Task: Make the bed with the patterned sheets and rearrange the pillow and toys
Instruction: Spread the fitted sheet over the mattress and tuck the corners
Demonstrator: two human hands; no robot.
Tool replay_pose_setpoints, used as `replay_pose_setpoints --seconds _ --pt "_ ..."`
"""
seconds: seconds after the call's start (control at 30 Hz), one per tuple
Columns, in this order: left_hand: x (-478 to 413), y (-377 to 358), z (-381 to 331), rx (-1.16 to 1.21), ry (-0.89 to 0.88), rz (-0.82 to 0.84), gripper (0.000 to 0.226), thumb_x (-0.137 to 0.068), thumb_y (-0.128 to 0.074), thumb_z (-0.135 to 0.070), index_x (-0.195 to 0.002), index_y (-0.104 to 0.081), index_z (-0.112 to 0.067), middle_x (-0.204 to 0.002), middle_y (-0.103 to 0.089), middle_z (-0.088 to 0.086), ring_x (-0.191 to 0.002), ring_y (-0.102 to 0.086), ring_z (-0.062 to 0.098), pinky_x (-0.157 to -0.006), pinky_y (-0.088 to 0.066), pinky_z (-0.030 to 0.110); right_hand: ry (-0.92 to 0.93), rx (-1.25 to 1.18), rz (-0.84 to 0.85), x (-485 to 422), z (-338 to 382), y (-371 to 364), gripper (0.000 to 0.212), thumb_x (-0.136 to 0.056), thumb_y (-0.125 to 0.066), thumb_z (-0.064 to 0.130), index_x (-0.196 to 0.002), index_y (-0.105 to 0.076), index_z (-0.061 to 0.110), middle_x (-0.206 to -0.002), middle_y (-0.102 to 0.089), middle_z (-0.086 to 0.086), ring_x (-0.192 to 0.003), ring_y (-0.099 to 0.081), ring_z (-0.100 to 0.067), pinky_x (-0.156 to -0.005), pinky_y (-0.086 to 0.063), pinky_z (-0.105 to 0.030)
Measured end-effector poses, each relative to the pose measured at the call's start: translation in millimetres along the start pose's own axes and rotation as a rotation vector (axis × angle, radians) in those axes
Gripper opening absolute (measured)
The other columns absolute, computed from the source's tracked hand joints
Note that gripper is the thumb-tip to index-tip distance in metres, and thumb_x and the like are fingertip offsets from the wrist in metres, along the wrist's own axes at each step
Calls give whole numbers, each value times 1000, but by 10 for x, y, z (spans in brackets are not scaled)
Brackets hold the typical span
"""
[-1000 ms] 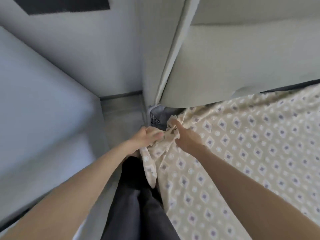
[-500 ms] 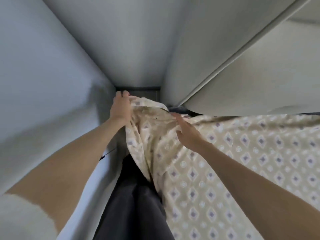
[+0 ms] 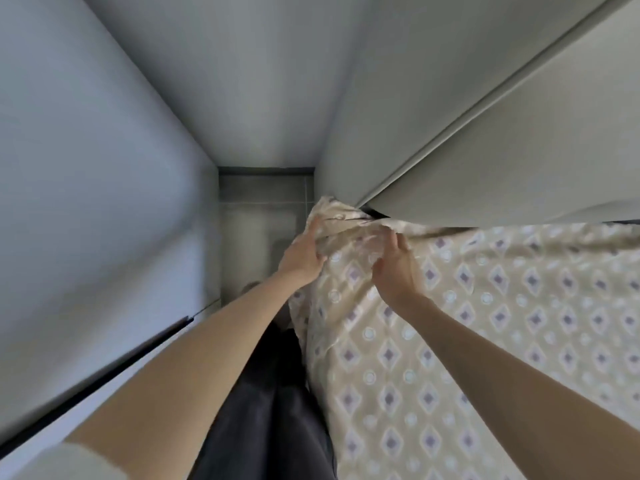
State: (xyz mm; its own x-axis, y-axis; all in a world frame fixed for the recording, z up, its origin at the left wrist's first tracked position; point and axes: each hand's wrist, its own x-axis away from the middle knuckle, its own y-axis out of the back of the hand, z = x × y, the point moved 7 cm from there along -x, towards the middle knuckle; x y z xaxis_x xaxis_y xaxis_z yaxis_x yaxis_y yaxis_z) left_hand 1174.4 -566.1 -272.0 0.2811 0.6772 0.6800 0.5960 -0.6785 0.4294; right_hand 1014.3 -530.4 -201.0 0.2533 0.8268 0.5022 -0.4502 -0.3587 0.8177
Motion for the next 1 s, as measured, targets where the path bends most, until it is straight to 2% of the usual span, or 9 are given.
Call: replay_pose_setpoints --seconds 0.13,0.27,0.4,0.5,0.6,0.67,0.77,0.9,1.0 --pt "-203 47 -62 65 28 -89 78 -96 -52 -29 -147 6 -39 -92 -65 6 -56 -67 26 -57 -59 41 -12 67 -61 -163 -51 32 59 -92 -43 7 -146 -23 19 -92 -58 -9 -71 -49 -25 -51 -31 -28" --pt "-316 99 -103 50 -56 -69 58 -94 -55 -17 -141 -25 -33 -101 -67 4 -49 -66 22 -44 -56 34 -55 135 -29 -271 -98 -5 53 -92 -43 12 -142 -28 21 -73 -52 -2 -65 -47 -24 -49 -28 -29" --pt "-400 306 -93 41 -57 -225 22 -94 -43 -7 -113 -44 -18 -88 -65 11 -61 -65 28 -53 -57 42 -46 -45 -37 -352 -69 -64 50 -89 -40 5 -137 -36 20 -90 -66 -8 -75 -57 -27 -57 -43 -32" --pt "-512 503 -109 -109 -36 -328 18 -92 -41 -7 -109 -46 -11 -92 -63 11 -79 -59 29 -62 -43 36 64 -161 -96 -327 54 -75 60 -86 -41 -2 -141 -36 23 -112 -62 -10 -98 -56 -28 -74 -49 -35" --pt "-625 569 -105 -185 -14 -345 23 -90 -43 -3 -112 -47 -9 -97 -63 13 -89 -58 33 -65 -33 34 238 -132 -137 -267 184 -126 64 -81 -43 -10 -139 -42 17 -127 -56 -9 -123 -45 -26 -99 -42 -44" --pt "-686 544 -66 -167 26 -318 25 -91 -43 -5 -116 -48 -8 -106 -63 16 -98 -58 36 -67 -34 34 258 -42 -147 -301 143 -157 65 -79 -44 -12 -139 -43 13 -138 -50 -6 -134 -37 -23 -106 -34 -44" --pt "-749 548 -14 -59 64 -284 22 -95 -43 -12 -115 -50 -8 -112 -62 15 -101 -57 31 -70 -35 31 221 91 -105 -388 15 -191 68 -79 -47 -11 -143 -38 14 -148 -38 0 -139 -27 -19 -107 -30 -45" --pt "-730 585 -4 135 45 -223 31 -92 -53 -18 -123 -48 -16 -108 -63 9 -83 -57 22 -69 -41 26 272 162 -42 -451 18 -205 64 -87 -55 3 -146 -34 16 -152 -31 2 -138 -29 -19 -108 -30 -49" --pt "-631 501 -153 46 -62 -136 46 -89 -59 -22 -132 -45 -24 -114 -63 5 -94 -61 21 -77 -48 28 291 210 -23 -482 29 -174 65 -87 -59 11 -146 -34 20 -152 -32 4 -135 -34 -22 -107 -33 -42"
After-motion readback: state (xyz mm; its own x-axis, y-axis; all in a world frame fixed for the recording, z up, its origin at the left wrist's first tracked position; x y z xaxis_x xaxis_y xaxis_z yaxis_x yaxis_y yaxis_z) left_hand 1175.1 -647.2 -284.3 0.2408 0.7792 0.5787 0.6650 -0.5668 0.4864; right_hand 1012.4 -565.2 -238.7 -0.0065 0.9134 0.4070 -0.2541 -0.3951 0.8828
